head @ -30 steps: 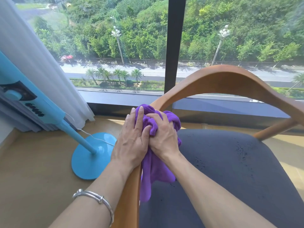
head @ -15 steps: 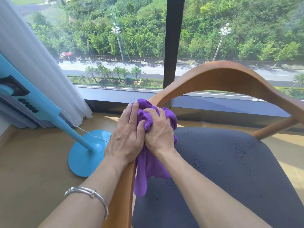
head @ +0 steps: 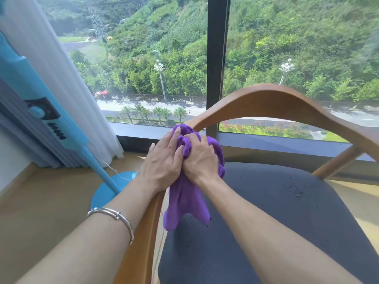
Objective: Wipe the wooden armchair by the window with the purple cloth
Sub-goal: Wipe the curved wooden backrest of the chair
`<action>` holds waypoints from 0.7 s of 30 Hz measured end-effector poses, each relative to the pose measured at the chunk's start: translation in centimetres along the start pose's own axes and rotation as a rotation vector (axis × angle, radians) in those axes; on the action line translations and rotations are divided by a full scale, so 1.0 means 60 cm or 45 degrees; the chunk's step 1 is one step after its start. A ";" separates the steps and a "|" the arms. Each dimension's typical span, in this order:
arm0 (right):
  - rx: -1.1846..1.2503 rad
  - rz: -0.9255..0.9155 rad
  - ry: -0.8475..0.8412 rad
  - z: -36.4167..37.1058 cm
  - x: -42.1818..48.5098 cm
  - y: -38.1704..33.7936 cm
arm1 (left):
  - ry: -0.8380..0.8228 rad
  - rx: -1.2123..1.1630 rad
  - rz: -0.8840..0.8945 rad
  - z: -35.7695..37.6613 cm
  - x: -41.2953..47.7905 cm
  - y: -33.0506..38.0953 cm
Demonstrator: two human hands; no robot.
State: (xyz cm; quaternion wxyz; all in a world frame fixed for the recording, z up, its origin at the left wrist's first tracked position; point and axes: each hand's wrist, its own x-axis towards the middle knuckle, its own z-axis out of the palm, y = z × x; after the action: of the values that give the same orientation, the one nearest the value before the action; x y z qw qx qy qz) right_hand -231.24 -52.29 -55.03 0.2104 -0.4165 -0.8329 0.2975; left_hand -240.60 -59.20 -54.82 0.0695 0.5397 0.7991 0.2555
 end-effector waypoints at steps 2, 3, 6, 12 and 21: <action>-0.044 -0.046 -0.026 -0.012 -0.011 0.016 | -0.010 0.107 0.044 0.003 -0.010 0.012; -0.021 -0.058 -0.028 -0.018 -0.015 0.028 | -0.032 0.168 0.084 0.004 -0.013 0.018; 0.136 -0.113 0.006 -0.031 -0.056 0.077 | -0.223 0.214 0.082 0.011 -0.043 0.045; 0.203 -0.120 -0.012 -0.016 -0.120 0.141 | -0.303 0.546 0.193 0.024 -0.078 0.065; -0.232 -0.045 -0.262 0.039 -0.177 0.227 | -0.401 0.618 -0.104 0.131 -0.136 0.140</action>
State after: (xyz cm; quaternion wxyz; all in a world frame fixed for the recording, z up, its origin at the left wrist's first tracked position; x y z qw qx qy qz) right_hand -218.90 -55.25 -67.00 0.0906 -0.3865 -0.8808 0.2582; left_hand -227.29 -61.52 -58.86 0.0719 0.5408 0.8374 -0.0330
